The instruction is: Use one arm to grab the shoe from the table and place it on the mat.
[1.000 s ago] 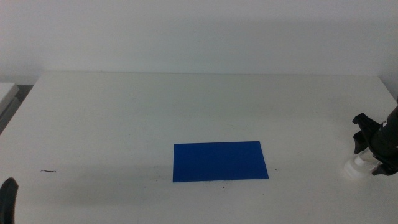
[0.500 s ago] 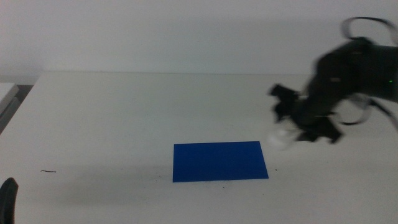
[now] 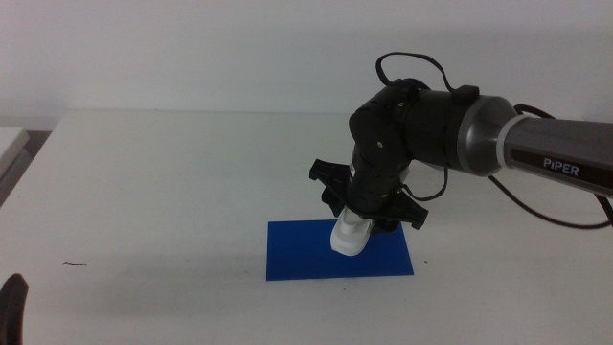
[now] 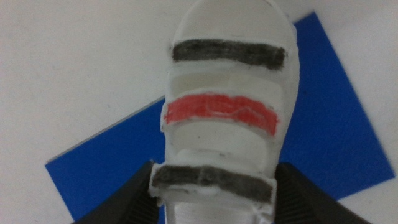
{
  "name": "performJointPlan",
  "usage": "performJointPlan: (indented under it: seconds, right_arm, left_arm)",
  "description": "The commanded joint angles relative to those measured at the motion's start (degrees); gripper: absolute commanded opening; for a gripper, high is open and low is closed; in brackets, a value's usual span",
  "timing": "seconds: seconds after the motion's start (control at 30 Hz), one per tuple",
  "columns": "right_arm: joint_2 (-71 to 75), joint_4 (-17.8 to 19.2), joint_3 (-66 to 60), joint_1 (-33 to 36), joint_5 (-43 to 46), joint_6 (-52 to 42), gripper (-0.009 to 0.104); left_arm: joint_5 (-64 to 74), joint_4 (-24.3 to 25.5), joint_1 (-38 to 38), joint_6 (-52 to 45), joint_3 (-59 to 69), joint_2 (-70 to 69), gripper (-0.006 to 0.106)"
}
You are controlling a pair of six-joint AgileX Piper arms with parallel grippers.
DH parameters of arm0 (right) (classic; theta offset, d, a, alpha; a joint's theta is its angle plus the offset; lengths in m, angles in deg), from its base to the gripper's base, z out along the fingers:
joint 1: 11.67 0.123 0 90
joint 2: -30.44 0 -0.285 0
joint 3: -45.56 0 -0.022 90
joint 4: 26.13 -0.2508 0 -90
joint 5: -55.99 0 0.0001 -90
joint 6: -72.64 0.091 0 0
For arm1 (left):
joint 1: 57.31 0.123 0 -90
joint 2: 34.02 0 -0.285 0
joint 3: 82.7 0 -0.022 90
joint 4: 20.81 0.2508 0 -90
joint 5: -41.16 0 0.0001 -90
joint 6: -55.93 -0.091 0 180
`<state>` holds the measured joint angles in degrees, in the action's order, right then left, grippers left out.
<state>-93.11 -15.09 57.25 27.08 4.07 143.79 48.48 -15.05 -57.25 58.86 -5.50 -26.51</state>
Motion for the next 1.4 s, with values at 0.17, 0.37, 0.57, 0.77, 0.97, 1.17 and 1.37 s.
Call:
performJointPlan:
  seconds: [0.17,0.37,0.57,0.77,0.97,1.17,1.37]
  right_arm:
    - [0.1,-1.1,1.5,0.8,-0.7,-26.7,0.008]
    - [0.1,-1.5,1.5,2.2,-1.7,-74.9,0.008]
    - [0.1,-1.4,1.5,3.0,-1.0,-98.2,0.008]
    - [-1.2,-1.1,1.4,2.8,-0.5,-127.3,0.005]
    - [-3.3,-1.5,1.4,1.4,2.3,-126.4,0.002]
    - [-4.5,-3.2,1.4,0.7,2.4,-124.9,0.002]
    - [-4.5,-2.7,1.4,0.7,3.9,-124.7,0.021]
  left_arm:
    - [-0.7,-0.2,0.0,0.2,0.0,0.3,0.094]
    - [-0.7,-0.2,0.0,0.2,0.0,0.3,0.094]
    - [-0.7,-0.2,0.0,0.2,0.0,0.3,0.094]
    - [-0.7,-0.2,0.0,0.2,0.0,0.3,0.094]
    - [-0.7,-0.2,0.0,0.2,0.0,0.3,0.094]
    - [-0.7,-0.2,0.0,0.2,0.0,0.3,0.094]
    - [-0.7,-0.2,0.0,0.2,0.0,0.3,0.094]
